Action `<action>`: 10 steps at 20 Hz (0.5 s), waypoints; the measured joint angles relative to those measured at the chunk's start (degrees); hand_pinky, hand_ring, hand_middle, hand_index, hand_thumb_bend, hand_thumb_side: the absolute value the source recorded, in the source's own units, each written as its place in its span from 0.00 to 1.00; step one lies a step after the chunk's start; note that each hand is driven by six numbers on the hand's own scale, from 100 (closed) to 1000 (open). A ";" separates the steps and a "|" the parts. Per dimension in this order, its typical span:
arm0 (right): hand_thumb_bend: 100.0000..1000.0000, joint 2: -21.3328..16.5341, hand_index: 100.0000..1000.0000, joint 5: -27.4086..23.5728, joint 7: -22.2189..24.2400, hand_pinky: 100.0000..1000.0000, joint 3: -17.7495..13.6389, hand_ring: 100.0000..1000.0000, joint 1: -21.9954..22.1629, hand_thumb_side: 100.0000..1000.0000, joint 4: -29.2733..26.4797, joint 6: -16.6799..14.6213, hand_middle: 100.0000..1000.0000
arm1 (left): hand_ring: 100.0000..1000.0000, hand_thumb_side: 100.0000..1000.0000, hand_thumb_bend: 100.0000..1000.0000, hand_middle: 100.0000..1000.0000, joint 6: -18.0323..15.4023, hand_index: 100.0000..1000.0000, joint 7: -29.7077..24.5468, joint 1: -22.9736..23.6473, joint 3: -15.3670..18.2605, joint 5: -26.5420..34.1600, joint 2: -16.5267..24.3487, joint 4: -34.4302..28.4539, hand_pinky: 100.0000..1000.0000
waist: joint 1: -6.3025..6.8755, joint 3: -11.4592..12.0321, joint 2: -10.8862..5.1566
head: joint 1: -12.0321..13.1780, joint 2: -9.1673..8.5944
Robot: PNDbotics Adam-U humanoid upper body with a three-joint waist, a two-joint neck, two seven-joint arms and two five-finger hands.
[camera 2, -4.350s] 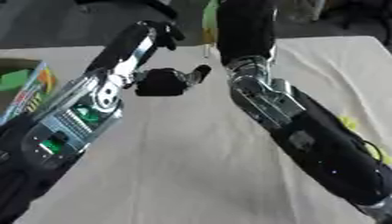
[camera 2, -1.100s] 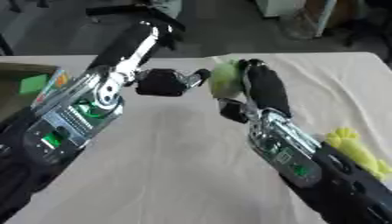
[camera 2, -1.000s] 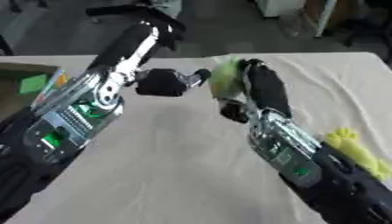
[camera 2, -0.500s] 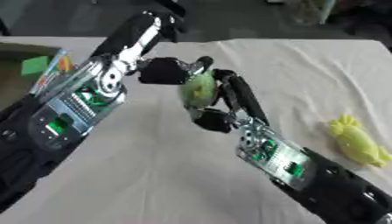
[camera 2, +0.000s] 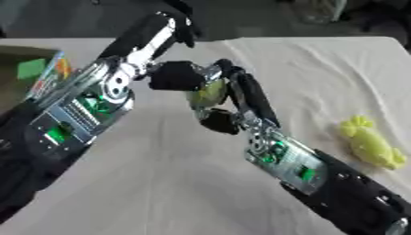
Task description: Pick up the objects with one hand, pass them to the other hand, and then place them into the box on the other side of the table.
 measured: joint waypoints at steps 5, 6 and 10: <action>0.00 0.00 0.45 1.61 0.00 0.66 0.02 0.40 -0.01 0.00 0.00 0.00 0.32 | 0.77 0.46 0.45 0.60 0.93 0.77 -0.99 0.00 -0.22 -0.34 0.01 0.12 0.85 | 0.29 -0.12 0.01 | -0.06 -0.02; 0.00 0.00 0.45 1.82 0.00 0.66 0.02 0.40 -0.02 0.00 0.00 0.00 0.32 | 0.77 0.44 0.46 0.60 0.92 0.77 -1.06 0.00 -0.22 -0.59 0.01 0.42 0.85 | 0.29 -0.13 0.02 | -0.10 -0.02; 0.00 0.00 0.45 2.37 0.00 0.65 0.05 0.39 -0.08 0.00 0.00 0.00 0.32 | 0.78 0.40 0.47 0.61 0.23 0.77 -1.16 0.15 -0.16 -2.33 -0.01 2.29 0.85 | 0.42 -0.03 0.20 | -0.15 0.02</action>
